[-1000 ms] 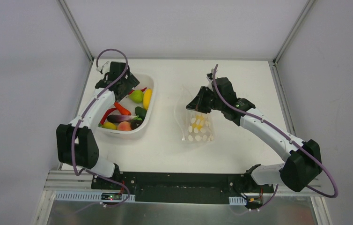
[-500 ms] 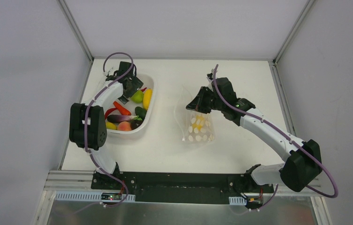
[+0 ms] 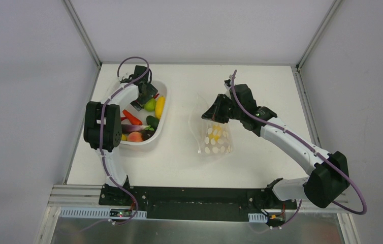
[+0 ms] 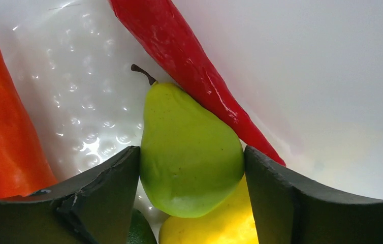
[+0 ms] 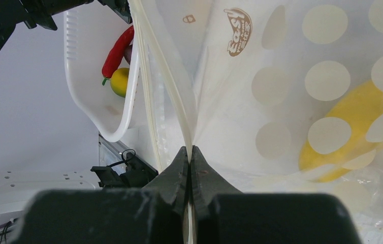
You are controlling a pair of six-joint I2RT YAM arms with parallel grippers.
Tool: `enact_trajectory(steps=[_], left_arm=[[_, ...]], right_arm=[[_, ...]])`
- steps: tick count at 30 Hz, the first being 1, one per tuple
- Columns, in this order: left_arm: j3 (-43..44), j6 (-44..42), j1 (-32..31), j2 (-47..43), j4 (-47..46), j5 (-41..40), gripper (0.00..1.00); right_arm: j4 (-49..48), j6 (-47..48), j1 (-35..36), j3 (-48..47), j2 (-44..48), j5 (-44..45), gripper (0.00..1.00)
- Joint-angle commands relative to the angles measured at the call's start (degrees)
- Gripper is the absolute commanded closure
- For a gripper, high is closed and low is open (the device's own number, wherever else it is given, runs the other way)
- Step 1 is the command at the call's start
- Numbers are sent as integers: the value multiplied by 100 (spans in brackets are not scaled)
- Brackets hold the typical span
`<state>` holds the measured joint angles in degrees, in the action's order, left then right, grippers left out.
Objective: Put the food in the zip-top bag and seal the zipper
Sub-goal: Pick up the fake fruit from the bin.
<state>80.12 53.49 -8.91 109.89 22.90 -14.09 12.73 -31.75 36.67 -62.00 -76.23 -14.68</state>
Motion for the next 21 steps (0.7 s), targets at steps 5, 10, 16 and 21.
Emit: enact_trajectory(steps=[5, 10, 16, 21], left_arm=[[-912, 0, 45, -722, -281, -25, 40], [-1504, -82, 38, -1402, -439, -82, 44], [-1995, -327, 38, -2150, -457, -138, 47], [-2145, -657, 24, -2702, -316, -147, 47]], right_arm=[[-41, -33, -7, -3, 104, -89, 100], [-32, -56, -6, 11, 47, -140, 100], [-50, -68, -7, 22, 38, -115, 100], [-52, -107, -6, 0, -21, -136, 100]])
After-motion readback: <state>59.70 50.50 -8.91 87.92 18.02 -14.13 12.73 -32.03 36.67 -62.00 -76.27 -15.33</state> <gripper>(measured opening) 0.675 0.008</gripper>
